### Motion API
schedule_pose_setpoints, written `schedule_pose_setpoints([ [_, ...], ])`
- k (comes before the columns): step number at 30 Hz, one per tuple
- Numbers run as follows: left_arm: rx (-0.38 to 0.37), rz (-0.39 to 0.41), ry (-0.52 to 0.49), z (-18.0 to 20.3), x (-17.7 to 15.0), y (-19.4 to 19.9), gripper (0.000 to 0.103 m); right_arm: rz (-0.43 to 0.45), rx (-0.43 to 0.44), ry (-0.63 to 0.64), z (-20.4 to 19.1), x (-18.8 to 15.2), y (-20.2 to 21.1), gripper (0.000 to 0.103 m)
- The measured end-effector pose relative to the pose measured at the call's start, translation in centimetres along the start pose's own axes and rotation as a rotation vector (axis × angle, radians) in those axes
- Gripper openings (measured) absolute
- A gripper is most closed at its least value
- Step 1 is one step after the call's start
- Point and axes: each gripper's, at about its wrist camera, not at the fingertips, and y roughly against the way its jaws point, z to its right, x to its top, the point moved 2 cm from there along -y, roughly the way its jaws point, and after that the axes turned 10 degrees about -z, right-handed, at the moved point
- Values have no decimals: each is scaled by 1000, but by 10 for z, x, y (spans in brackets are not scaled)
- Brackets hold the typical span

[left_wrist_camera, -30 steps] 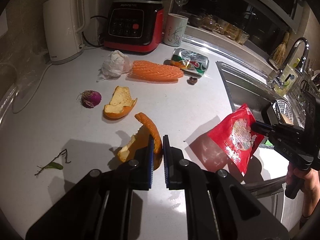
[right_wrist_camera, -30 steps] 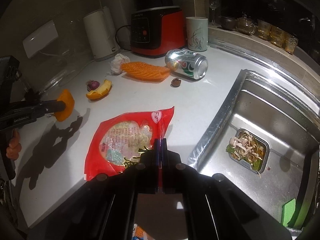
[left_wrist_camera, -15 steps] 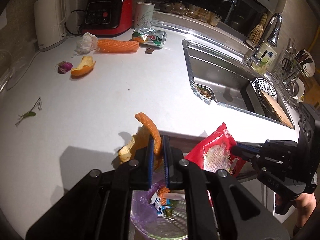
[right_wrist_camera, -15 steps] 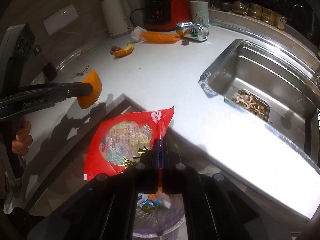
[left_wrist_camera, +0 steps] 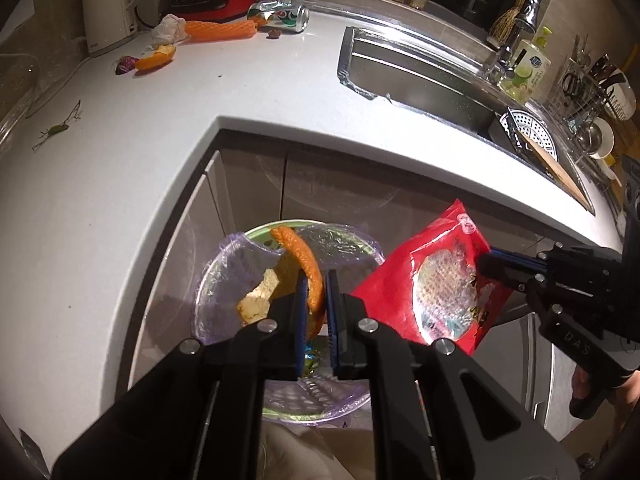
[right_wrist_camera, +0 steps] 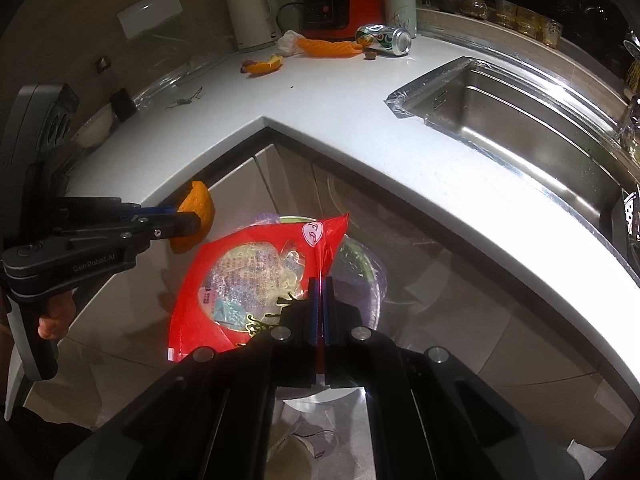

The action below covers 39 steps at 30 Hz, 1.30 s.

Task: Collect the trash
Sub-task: 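Carry the orange peel and red snack bag over the bin with both tools, then open the left tool over the bin while the right tool drops the red snack bag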

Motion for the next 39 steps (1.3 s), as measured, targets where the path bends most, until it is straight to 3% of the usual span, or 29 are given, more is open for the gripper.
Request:
schedule_pose_setpoints([
  [15,-19,-181,-16,-3,-26,-123,12,-61,-80,-46,26,-16,4,3],
  [16,-19,-189,-12,-4,-27,-129,19,-64,-84,-43,25,-15,3,3],
  [17,-17,-195,-7,-6,-27,-133,33,-68,-86,-39,24,-15,2,3],
  [19,-1,-180,-1,-10,-27,-136,47,-76,-90,-32,23,-14,-1,3],
  [25,13,-163,-1,-13,-24,-127,53,-84,-94,-24,23,-12,-7,3],
  [29,27,-114,6,-12,-22,-92,56,-94,-100,-22,26,-10,-20,3],
  [32,62,-50,7,-10,-23,-55,69,-115,-86,-27,29,-9,-44,3],
  [35,112,1,-14,-5,-25,-22,72,-141,-47,-27,26,-10,-76,3],
  [39,144,11,20,-10,-20,3,73,-186,4,-11,12,-14,-124,3],
])
